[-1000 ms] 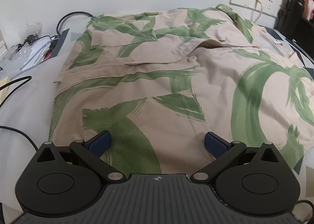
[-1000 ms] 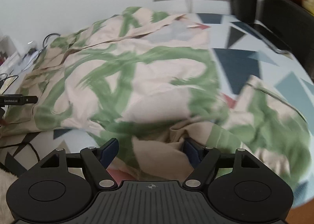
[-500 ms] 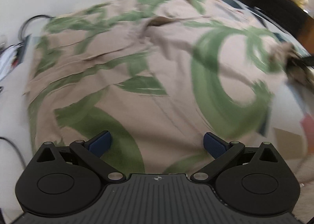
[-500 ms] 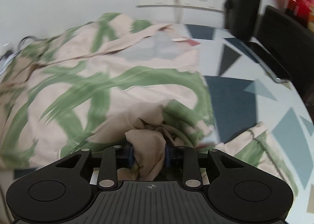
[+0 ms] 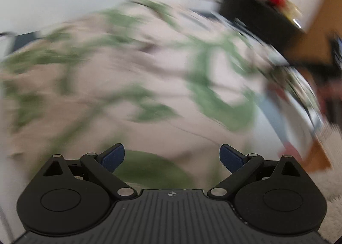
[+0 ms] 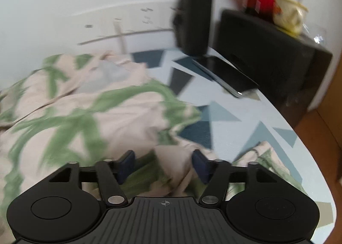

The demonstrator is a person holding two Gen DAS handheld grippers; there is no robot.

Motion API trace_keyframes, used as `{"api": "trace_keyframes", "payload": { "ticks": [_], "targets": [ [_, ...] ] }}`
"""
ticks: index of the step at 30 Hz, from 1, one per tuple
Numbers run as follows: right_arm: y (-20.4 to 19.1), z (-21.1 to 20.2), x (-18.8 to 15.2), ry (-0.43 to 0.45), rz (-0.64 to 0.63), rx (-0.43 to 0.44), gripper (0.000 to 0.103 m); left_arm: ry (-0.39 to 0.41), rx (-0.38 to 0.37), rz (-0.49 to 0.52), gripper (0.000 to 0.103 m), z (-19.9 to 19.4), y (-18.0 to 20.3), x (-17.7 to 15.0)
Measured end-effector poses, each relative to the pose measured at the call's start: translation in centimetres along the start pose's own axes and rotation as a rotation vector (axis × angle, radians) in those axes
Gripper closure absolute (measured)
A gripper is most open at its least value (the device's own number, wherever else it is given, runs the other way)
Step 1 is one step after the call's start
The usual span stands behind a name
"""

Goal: Fold clothes

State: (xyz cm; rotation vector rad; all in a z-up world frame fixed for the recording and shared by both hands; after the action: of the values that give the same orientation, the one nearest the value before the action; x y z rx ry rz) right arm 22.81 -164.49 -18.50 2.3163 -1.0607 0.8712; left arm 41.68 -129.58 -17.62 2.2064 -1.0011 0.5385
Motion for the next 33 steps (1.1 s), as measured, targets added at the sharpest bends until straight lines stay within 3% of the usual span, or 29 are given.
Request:
{"api": "trace_keyframes", "payload": {
  "ticks": [5,9,13,14,16,17,19,21,23,28,31,33],
  "targets": [
    [-4.1,-2.6,-2.0,-0.012,-0.092,0.130,0.042,0.097,0.196,-0.122,0.007,-2.7,-8.6,1.2],
    [-8.8,-3.6,-2.8,-0.025,-0.180,0.189,0.037,0.038,0.260,-0.068,0.008,-0.8,-11.6,2.1],
    [-13.2,-4.2,-3.3,-0.034,-0.275,0.237,0.033,0.006,0.283,0.021,0.014,1.1,-10.7,1.9],
    [-14.0,-4.2,-3.4,-0.037,-0.298,0.245,0.035,0.008,0.273,0.028,0.017,1.1,-10.4,1.9],
    [-14.8,-4.0,-3.8,-0.047,-0.326,0.252,0.041,0.011,0.241,0.024,0.043,0.9,-10.0,1.8],
    [-15.0,-4.0,-3.9,-0.051,-0.336,0.252,0.045,0.010,0.237,0.023,0.048,0.7,-9.8,1.7],
    [-15.0,-4.1,-3.8,-0.041,-0.360,0.250,0.062,-0.004,0.228,0.033,0.071,0.7,-9.1,1.6],
    [-14.3,-4.0,-3.5,-0.043,-0.375,0.254,0.091,-0.024,0.207,0.036,0.082,0.8,-8.4,1.5],
    [-13.3,-3.4,-3.0,-0.060,-0.356,0.252,0.100,-0.047,0.181,0.043,0.083,1.0,-7.5,1.3],
    [-11.1,-1.8,-2.2,-0.024,-0.347,0.166,0.100,-0.127,0.058,0.118,0.085,2.3,-2.8,0.2],
    [-9.2,-0.1,-0.7,-0.005,-0.321,0.087,0.100,-0.173,-0.081,0.134,0.085,4.1,1.2,-0.5],
    [-7.4,1.6,0.6,0.008,-0.282,-0.023,0.099,-0.202,-0.173,0.159,0.085,5.6,4.4,-1.0]
  ]
}}
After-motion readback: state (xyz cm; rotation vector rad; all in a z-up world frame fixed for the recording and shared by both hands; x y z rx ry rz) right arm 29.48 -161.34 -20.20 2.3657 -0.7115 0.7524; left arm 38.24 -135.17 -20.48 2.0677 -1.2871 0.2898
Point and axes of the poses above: each gripper's, at about its wrist camera, not at the fingertips, and z roughly the way its jaws point, y to its right, x to its top, the point moved 3 cm from there along z, roughly the way its jaws point, and after that the axes turned 14 degrees about -x, right-handed, at the moved point
